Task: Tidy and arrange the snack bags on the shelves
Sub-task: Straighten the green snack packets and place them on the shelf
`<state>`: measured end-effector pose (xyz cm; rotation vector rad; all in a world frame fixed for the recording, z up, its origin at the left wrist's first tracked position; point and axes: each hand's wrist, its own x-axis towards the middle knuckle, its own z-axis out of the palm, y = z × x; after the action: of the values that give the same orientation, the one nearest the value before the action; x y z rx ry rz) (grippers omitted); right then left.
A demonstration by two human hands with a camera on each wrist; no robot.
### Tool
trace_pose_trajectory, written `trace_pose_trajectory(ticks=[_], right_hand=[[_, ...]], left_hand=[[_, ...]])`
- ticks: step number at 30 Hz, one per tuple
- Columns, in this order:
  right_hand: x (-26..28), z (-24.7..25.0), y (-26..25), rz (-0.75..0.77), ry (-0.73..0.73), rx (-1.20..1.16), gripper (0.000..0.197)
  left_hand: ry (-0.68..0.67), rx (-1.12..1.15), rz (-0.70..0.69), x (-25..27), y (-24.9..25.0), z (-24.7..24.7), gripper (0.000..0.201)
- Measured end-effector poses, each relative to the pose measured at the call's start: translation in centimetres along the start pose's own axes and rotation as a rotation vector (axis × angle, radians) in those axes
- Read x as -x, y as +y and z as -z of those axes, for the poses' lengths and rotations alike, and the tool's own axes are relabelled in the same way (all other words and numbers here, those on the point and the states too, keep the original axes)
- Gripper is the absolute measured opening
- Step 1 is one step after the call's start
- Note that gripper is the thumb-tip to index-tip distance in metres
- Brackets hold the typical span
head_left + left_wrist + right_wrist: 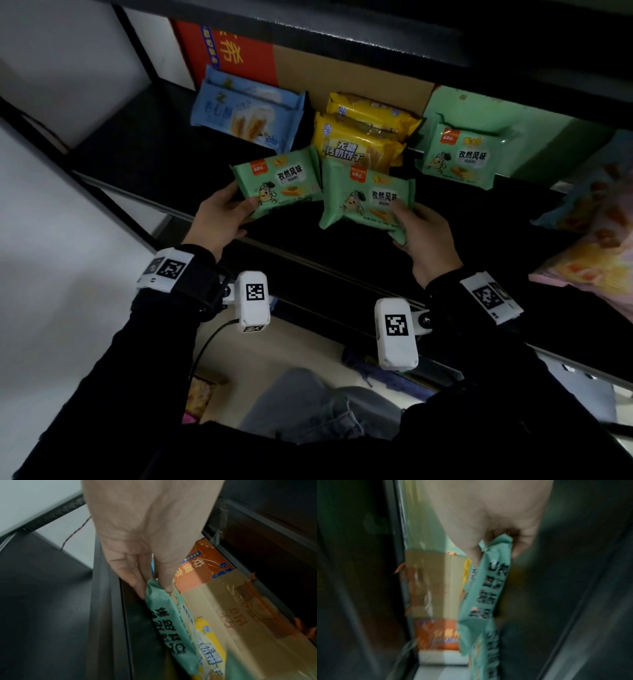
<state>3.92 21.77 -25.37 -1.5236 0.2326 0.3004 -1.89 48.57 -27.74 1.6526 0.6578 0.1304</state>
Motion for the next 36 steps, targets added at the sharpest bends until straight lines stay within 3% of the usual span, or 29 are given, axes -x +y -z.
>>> trace_pose_trajectory(ticks=[5, 9, 16, 18, 20, 23, 25, 26, 29, 30, 32, 36], right_hand=[[-0.7, -5.9, -2.9, 0.11, -0.14, 0.078, 0.014], [-1.4, -10.1, -3.8, 0.108, -0.219, 0.183, 0.03], [-1.8, -10.5, -2.7, 0.136, -0.241, 0.237, 0.032], [-2.4, -9.0, -3.0, 0.164, -0.149, 0.204, 0.027], [-3.7, -6.0, -3.6, 0.2, 0.039, 0.167, 0.012], [-6.0, 0.3, -4.2, 0.316, 0.398, 0.217, 0.027], [-7.5, 4.3, -4.1, 0.296, 0.609, 0.165, 0.032], [-8.4, 6.1, -3.9, 0.24, 0.648, 0.172, 0.039], [-9.9, 9.1, -3.3, -0.001, 0.394, 0.272, 0.077], [-10.1, 9.5, -3.3, -0.02, 0.302, 0.259, 0.078], [-10.4, 9.6, -3.7, 0.025, 0.207, 0.165, 0.06], [-11.2, 9.3, -4.8, 0.056, 0.225, 0.403, 0.067]], left_hand=[[0.096, -0.015, 0.023, 0.2, 0.3, 0.5, 0.044], [0.134, 0.051, 0.085, 0.2, 0.4, 0.7, 0.04], [0.162, 0.034, 0.101, 0.4, 1.0, 0.4, 0.032], [0.263, 0.01, 0.039, 0.2, 1.9, 0.7, 0.033], [0.396, -0.003, -0.107, 0.0, 3.3, 1.0, 0.029], [0.484, 0.028, -0.361, 0.5, 6.7, -0.4, 0.015], [0.387, 0.124, -0.478, 1.2, 8.8, -3.2, 0.02], [0.313, 0.143, -0.53, 1.5, 9.5, -5.0, 0.025], [0.044, 0.033, -0.567, 2.9, 10.1, -11.0, 0.021], [-0.064, -0.019, -0.545, 3.5, 9.7, -12.9, 0.018], [-0.251, -0.131, -0.49, 4.4, 8.6, -15.9, 0.017], [-0.465, -0.212, -0.252, 5.1, 6.4, -18.7, 0.023]])
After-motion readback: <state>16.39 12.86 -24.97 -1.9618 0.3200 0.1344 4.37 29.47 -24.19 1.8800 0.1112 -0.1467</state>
